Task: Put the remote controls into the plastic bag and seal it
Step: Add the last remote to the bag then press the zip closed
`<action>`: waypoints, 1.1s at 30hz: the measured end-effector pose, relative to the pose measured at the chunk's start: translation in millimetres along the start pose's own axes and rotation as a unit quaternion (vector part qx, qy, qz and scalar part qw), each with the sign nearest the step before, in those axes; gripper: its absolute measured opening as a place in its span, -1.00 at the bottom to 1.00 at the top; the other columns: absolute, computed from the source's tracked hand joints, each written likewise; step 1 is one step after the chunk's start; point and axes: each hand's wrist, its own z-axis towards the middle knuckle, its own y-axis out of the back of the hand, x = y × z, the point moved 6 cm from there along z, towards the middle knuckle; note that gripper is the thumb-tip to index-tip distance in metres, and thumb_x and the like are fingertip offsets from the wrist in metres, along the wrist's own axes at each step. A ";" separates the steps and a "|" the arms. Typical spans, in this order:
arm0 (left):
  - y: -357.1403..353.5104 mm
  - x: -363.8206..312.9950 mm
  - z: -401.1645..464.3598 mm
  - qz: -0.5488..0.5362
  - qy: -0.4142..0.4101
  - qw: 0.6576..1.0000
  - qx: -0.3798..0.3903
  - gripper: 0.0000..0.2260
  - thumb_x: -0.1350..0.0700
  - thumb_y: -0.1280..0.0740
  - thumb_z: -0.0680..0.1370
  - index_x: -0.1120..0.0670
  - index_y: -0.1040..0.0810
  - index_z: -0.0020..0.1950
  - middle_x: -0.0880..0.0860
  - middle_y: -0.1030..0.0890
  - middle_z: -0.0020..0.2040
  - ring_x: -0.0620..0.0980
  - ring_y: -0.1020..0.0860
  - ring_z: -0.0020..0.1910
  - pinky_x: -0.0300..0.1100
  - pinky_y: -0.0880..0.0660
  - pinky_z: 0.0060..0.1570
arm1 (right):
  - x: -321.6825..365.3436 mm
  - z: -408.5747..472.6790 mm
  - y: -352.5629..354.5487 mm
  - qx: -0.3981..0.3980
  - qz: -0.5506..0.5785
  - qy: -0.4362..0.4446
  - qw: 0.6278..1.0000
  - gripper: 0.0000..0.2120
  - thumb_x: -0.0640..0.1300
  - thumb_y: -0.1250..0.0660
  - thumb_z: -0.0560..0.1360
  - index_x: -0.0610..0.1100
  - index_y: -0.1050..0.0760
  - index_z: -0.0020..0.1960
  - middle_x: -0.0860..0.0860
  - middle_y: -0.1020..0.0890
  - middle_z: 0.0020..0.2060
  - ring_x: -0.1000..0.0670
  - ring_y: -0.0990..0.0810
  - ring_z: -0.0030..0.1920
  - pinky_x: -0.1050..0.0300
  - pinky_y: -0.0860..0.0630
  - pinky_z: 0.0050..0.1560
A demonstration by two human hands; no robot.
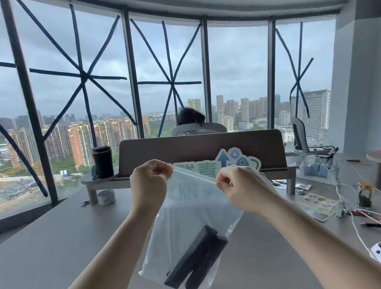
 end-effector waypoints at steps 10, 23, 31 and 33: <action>44.7 29.7 16.4 -0.039 0.039 0.998 -0.039 -0.90 0.34 -0.35 0.43 0.21 -0.61 -0.26 0.16 -0.51 -0.46 -0.12 -0.40 -0.64 -0.30 -0.44 -0.58 | -0.3 -10.2 -5.6 0.010 -0.024 0.012 1.000 -0.87 -0.04 -0.23 0.56 -0.01 -0.53 -0.11 0.14 -0.61 -0.12 -0.03 -0.56 -0.08 0.02 -0.46 0.02; 63.8 101.2 43.6 -0.088 0.115 0.989 -0.018 -0.85 0.32 -0.28 0.51 0.15 -0.58 -0.20 0.09 -0.58 -0.29 -0.10 -0.59 -0.51 -0.24 -0.57 -0.48 | 15.7 47.2 -37.4 -0.010 0.010 0.014 1.000 -0.82 -0.17 -0.25 0.53 -0.10 -0.56 -0.22 0.08 -0.61 -0.29 0.02 -0.55 -0.25 0.09 -0.53 -0.23; 76.4 180.1 135.7 -0.145 0.186 0.970 -0.061 -0.76 0.39 -0.24 0.51 0.11 -0.54 -0.25 0.12 -0.60 -0.22 0.00 -0.62 -0.32 -0.15 -0.58 -0.20 | 22.5 165.3 -131.8 -0.051 0.234 -0.082 0.967 -0.79 -0.24 -0.28 0.53 -0.16 -0.61 -0.23 -0.06 -0.72 -0.34 0.17 -0.49 -0.65 0.18 -0.53 -0.54; 87.5 198.5 150.2 -0.135 0.179 0.971 -0.079 -0.81 0.32 -0.28 0.52 0.10 -0.54 -0.23 0.12 -0.62 -0.23 0.01 -0.62 -0.26 -0.13 -0.57 -0.12 | 31.5 178.3 -151.8 -0.053 0.254 -0.067 0.964 -0.79 -0.22 -0.29 0.54 -0.11 -0.60 -0.24 -0.03 -0.72 -0.31 0.14 -0.52 -0.61 0.23 -0.49 -0.55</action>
